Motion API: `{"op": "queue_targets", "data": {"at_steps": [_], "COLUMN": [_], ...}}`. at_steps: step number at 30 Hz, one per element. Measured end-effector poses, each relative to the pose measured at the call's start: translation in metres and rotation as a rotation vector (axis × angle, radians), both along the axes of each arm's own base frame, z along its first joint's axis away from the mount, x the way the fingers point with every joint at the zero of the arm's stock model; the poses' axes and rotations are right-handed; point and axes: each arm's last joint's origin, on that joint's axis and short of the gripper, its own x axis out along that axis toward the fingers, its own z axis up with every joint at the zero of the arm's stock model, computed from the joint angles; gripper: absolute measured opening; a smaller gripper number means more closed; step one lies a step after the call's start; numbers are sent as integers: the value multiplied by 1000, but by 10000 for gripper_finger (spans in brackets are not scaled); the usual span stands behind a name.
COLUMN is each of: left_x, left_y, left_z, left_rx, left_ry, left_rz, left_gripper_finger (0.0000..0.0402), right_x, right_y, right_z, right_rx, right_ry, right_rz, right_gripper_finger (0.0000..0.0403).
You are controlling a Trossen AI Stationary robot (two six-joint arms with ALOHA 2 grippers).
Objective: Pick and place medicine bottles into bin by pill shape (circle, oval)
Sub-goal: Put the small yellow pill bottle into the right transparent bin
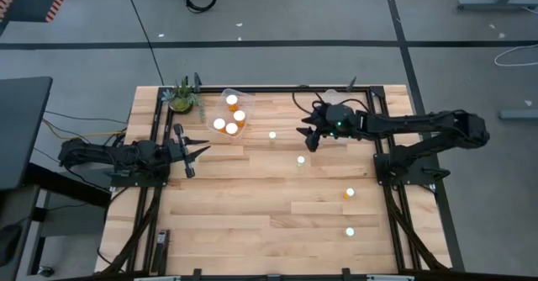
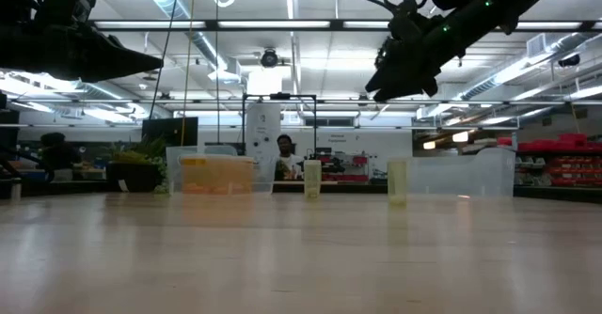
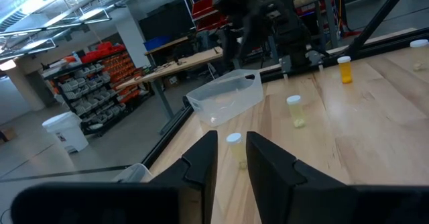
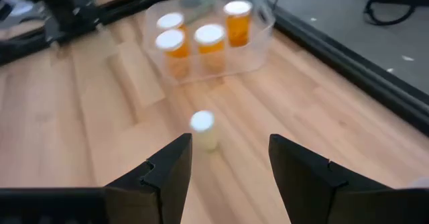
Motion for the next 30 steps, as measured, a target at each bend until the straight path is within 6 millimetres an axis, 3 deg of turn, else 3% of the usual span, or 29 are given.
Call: {"op": "queue_targets", "data": {"at_steps": [19, 30], "left_x": [0, 0], "left_y": [0, 0], "left_z": [0, 0], "left_rx": [0, 0], "left_ry": [0, 0], "left_rz": [0, 0], "left_gripper_finger": [91, 80], "right_x": [12, 11], "right_y": [52, 57], "right_z": [-14, -24], "right_rx": [-55, -71], "right_ry": [84, 180], "right_rz": [192, 225], "right_gripper_finger": [206, 206]}}
